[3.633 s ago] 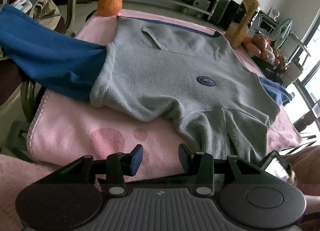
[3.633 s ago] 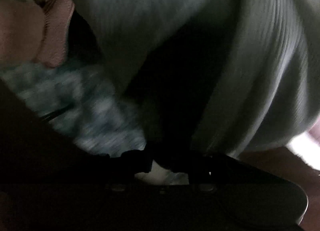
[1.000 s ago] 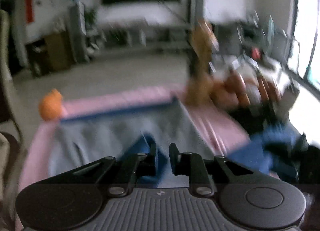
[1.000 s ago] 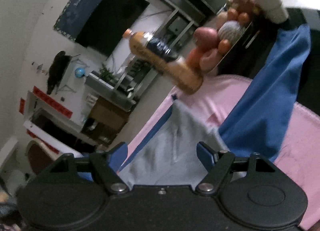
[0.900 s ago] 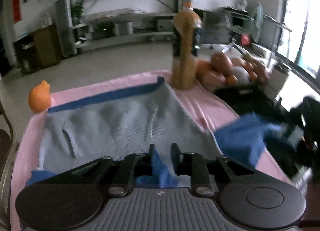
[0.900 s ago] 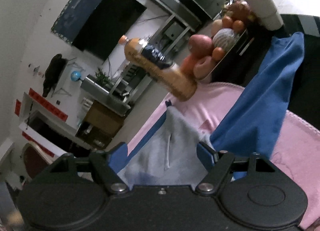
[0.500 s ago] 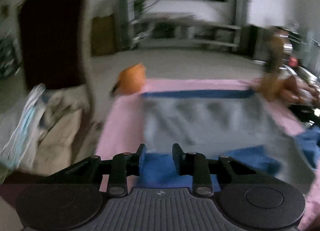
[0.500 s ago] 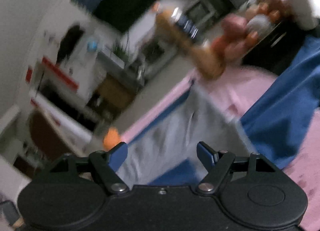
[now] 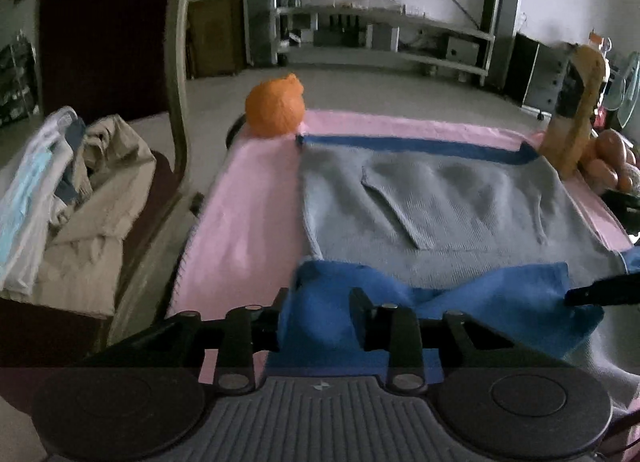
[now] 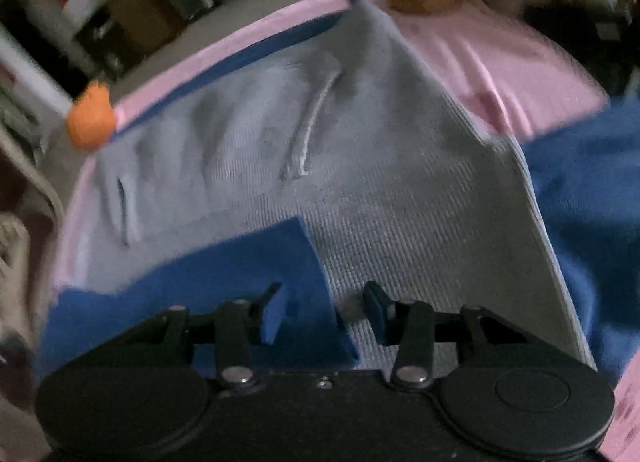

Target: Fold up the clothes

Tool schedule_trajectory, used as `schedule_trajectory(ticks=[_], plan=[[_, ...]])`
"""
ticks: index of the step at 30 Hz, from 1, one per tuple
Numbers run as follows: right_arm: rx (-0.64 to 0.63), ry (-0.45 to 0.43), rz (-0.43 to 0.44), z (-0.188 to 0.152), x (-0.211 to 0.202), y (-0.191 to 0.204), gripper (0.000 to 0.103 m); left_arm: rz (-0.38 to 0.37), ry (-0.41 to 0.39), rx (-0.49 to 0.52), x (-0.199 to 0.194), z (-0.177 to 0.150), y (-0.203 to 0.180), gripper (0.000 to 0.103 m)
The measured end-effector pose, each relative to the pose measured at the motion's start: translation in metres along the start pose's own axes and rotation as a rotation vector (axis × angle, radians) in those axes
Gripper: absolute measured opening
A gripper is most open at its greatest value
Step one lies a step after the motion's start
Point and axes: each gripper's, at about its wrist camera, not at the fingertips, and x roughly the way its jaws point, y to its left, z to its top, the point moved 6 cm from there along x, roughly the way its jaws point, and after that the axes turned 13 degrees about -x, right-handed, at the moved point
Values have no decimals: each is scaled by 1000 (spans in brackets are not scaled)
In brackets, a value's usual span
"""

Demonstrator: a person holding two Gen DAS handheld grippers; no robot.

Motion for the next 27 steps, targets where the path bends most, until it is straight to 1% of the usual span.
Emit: schedule_trajectory(ticks=[2, 4, 6, 8, 11, 12, 13, 15, 17, 18, 19, 20, 21, 22, 23, 24, 25, 26, 27], plan=[[-123, -7, -67, -5, 0, 17, 35, 14, 24, -11, 4, -2, 2, 33], [-246, -14, -133, -9, 0, 33, 13, 36, 21, -39, 4, -1, 9, 33], [-268, -33, -163, -11, -6, 38, 7, 60, 13, -78, 2, 2, 18, 33], [-252, -106, -175, -12, -22, 38, 6, 75, 7, -117, -1, 4, 27, 33], [-228, -269, -183, -10, -63, 40, 5, 101, 12, -123, -1, 3, 32, 33], [-232, -297, -206, -11, -72, 38, 5, 107, 21, -112, 1, 0, 31, 32], [-240, -296, -241, -13, -74, 35, 5, 114, 31, -97, 4, -2, 30, 32], [-250, -216, -272, -19, -61, 26, 5, 118, 52, -64, 9, -6, 24, 32], [-216, -125, -263, -25, -42, 16, 8, 112, 48, -30, 9, -8, 17, 31], [-203, -84, -251, -28, -34, 12, 13, 101, 34, -11, 7, -9, 12, 28], [-182, -66, -246, -29, -32, 9, 25, 77, 14, 12, 4, -10, 6, 26], [-151, -75, -236, -29, -36, 6, 33, 47, -4, 36, 1, -10, 0, 24], [-118, -112, -207, -28, -45, 4, 48, 20, -16, 69, -1, -12, -7, 24], [-87, -154, -177, -26, -54, 2, 60, 3, -17, 103, -1, -15, -13, 22], [-58, -195, -148, -24, -63, 0, 61, 7, 2, 141, 3, -20, -18, 20], [-32, -228, -109, -21, -69, -1, 60, 14, 23, 179, 8, -26, -23, 16], [-8, -258, -68, -19, -74, -2, 48, 47, 69, 231, 17, -35, -25, 14], [12, -254, -5, -18, -72, -2, 37, 85, 119, 285, 26, -44, -27, 14], [29, -241, 64, -17, -70, -1, 17, 133, 136, 346, 32, -53, -27, 17]])
